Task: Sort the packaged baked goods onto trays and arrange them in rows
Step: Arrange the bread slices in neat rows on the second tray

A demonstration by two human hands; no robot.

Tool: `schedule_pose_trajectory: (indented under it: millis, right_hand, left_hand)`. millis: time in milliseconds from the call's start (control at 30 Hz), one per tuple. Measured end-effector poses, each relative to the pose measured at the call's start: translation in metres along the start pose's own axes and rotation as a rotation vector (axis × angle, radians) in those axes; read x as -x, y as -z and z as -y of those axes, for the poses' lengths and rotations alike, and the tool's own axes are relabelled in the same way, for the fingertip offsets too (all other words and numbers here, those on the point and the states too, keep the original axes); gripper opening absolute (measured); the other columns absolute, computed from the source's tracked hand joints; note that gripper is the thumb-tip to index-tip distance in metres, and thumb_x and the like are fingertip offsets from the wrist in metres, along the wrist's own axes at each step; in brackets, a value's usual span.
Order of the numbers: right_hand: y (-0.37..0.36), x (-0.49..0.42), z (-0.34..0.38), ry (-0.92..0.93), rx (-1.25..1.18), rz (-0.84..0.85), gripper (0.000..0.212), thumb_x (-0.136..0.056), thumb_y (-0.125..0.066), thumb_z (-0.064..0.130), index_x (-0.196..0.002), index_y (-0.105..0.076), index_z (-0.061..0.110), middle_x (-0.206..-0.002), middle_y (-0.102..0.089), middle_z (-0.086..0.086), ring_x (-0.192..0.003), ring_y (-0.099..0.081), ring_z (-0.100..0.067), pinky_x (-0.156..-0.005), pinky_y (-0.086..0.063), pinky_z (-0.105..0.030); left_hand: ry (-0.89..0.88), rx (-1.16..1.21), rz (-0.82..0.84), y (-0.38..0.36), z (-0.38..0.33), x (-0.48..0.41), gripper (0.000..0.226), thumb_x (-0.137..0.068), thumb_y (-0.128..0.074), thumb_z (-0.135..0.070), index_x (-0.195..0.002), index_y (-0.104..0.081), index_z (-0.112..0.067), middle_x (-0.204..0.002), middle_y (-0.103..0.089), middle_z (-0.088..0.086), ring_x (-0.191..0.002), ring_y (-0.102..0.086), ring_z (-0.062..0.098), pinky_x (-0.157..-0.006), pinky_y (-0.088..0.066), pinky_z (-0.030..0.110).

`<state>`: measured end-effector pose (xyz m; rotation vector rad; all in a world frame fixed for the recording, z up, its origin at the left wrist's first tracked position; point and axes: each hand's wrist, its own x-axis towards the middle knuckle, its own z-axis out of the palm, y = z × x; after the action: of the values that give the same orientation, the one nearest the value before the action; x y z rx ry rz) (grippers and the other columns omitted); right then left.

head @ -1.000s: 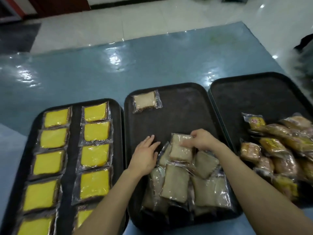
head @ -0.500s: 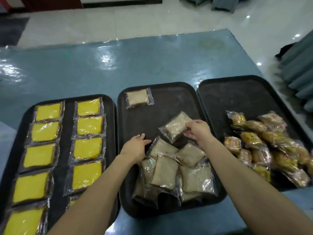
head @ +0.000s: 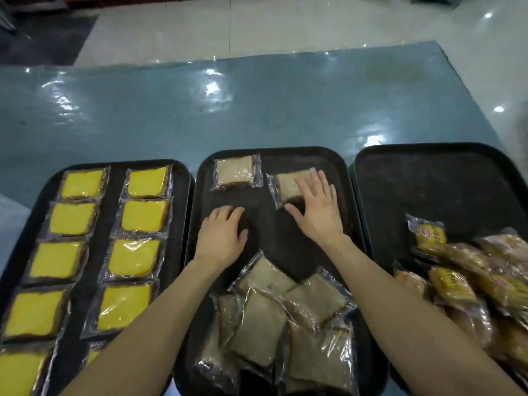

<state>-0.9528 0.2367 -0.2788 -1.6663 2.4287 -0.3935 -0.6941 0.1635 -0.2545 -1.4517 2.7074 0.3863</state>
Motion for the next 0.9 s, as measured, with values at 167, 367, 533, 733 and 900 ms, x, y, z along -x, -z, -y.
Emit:
schedule_pose_trajectory:
  millis: [167,367,533,733,900]
  right_hand:
    - [-0.024,-0.019,-0.003,0.068,0.122,0.066,0.07,-0.112,-0.016,0.067,-0.174,-0.009,0.036,-0.183,0.01,-0.006,-0.167,0.017,-0.029,-0.133,-0.004,-0.066]
    - [-0.03,-0.042,-0.01,-0.074,0.122,0.019,0.076,-0.108,-0.012,0.075,-0.174,-0.003,0.038,-0.182,0.011,-0.009,-0.167,0.017,-0.033,-0.132,-0.001,-0.067]
    - [-0.031,-0.07,-0.01,-0.101,0.135,-0.022,0.077,-0.109,-0.013,0.073,-0.175,-0.008,0.033,-0.182,0.006,-0.014,-0.168,0.013,-0.034,-0.133,-0.002,-0.066]
    - [-0.032,-0.068,-0.011,0.136,0.209,-0.083,0.067,-0.115,-0.019,0.056,-0.175,-0.017,0.026,-0.183,-0.007,-0.011,-0.169,0.001,-0.028,-0.134,-0.005,-0.061]
    - [-0.033,-0.075,-0.011,0.119,0.308,0.042,0.069,-0.114,-0.01,0.057,-0.175,-0.007,0.024,-0.182,-0.002,-0.012,-0.169,0.005,-0.033,-0.134,-0.001,-0.061]
  left_hand:
    - [0.046,-0.074,-0.032,-0.008,-0.013,-0.052,0.088,-0.101,-0.047,-0.073,-0.173,-0.015,-0.035,-0.183,-0.004,0.011,-0.17,0.002,0.033,-0.135,-0.014,0.061]
    - [0.119,-0.111,-0.001,-0.022,-0.006,-0.092,0.094,-0.098,-0.028,-0.087,-0.172,0.01,-0.043,-0.182,0.018,0.011,-0.166,0.022,0.039,-0.132,-0.004,0.07]
    - [0.056,-0.146,-0.002,-0.034,0.004,-0.098,0.093,-0.098,-0.018,-0.089,-0.169,0.023,-0.044,-0.179,0.029,0.008,-0.163,0.031,0.038,-0.132,0.001,0.069]
    - [-0.001,-0.211,-0.029,-0.036,0.002,-0.098,0.087,-0.1,-0.007,-0.086,-0.171,0.018,-0.042,-0.179,0.023,0.017,-0.164,0.024,0.046,-0.132,0.005,0.068]
    - [0.004,-0.235,0.045,-0.033,0.0,-0.103,0.087,-0.1,-0.004,-0.084,-0.17,0.022,-0.039,-0.179,0.02,0.022,-0.164,0.021,0.05,-0.133,0.003,0.066]
